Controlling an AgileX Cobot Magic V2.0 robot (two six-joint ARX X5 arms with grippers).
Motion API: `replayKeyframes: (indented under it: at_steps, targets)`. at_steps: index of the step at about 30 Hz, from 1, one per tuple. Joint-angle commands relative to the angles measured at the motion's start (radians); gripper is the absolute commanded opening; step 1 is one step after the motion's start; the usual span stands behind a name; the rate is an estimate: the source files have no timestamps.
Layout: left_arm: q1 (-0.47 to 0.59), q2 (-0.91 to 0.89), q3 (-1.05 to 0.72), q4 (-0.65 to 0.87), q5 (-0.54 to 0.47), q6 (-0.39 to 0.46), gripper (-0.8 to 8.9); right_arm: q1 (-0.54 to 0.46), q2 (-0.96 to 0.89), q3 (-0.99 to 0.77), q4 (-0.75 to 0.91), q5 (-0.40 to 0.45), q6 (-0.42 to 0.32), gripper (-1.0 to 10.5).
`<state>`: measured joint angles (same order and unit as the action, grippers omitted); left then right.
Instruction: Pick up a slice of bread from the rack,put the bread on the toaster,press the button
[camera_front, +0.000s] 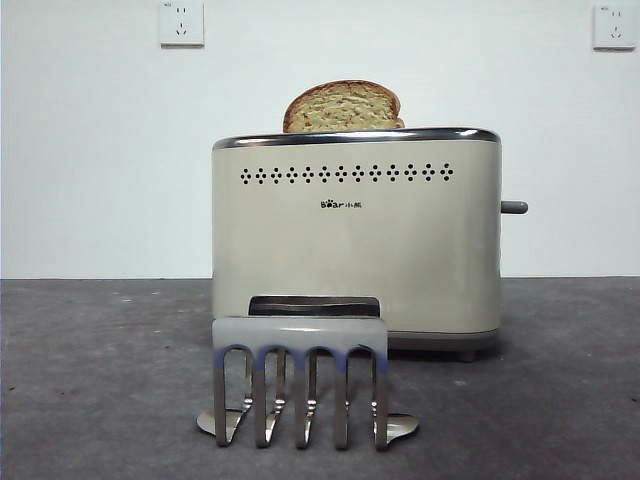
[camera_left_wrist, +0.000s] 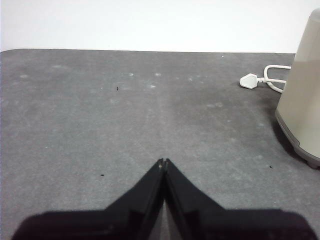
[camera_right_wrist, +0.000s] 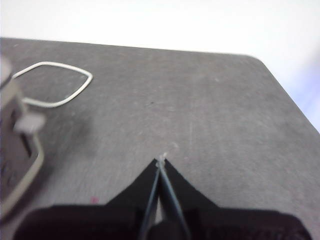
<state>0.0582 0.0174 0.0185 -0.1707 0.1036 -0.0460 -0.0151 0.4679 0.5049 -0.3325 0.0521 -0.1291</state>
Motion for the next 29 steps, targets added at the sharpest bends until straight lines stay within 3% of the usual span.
replayKeyframes:
  at_steps: [1,6,11,14,29]
  targets:
    - [0.002,-0.001,-0.01,0.008,0.001,-0.006,-0.04,0.0,-0.126,-0.181,0.105,-0.039,-0.094,0.0]
    - [0.002,-0.001,-0.01,0.008,0.001,-0.006,-0.04,0.001,-0.256,-0.382,0.275,-0.038,-0.103,0.0]
    - [0.002,-0.001,-0.01,0.008,0.001,-0.006,-0.04,0.001,-0.386,-0.484,0.286,-0.044,-0.08,0.0]
    - [0.002,-0.001,-0.01,0.008,0.001,-0.006,-0.04,0.001,-0.457,-0.491,0.22,-0.061,-0.073,0.0]
    - [0.002,0.002,-0.01,0.008,0.001,-0.006,-0.04,0.003,-0.46,-0.491,0.146,-0.058,0.003,0.0]
